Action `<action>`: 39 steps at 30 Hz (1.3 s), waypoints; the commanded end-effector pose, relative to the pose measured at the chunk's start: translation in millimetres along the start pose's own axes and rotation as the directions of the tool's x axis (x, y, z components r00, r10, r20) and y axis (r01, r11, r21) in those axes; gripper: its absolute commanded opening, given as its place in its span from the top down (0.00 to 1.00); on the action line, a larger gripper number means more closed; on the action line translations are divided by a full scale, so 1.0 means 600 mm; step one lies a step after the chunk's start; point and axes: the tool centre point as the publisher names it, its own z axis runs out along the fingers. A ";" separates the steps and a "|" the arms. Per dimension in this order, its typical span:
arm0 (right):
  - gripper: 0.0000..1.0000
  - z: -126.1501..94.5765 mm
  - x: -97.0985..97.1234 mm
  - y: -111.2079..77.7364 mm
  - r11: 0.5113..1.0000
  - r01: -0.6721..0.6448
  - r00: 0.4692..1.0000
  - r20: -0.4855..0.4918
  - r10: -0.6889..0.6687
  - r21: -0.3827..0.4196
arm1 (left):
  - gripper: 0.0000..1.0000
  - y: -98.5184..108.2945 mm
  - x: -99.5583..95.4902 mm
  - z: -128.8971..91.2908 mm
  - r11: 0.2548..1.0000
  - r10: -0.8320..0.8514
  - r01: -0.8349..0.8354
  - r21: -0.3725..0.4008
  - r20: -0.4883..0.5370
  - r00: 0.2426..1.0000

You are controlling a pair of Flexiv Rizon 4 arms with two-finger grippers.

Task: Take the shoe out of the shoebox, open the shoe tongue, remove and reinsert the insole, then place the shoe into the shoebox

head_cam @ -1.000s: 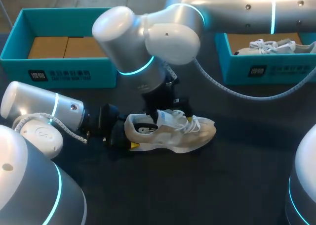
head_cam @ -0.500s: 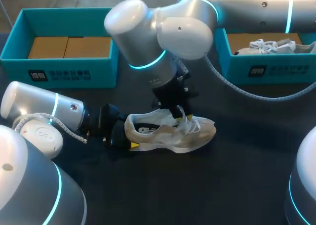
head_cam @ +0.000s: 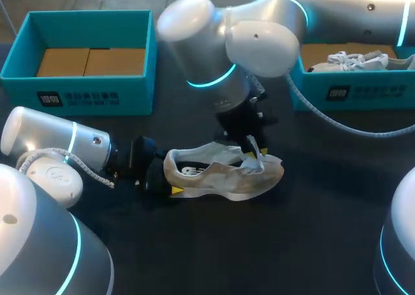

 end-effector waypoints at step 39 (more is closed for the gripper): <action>0.00 0.056 -0.104 0.028 0.995 0.066 0.998 -0.018 -0.067 -0.079 | 1.00 0.004 0.002 -0.002 1.000 0.000 0.000 -0.005 0.001 1.000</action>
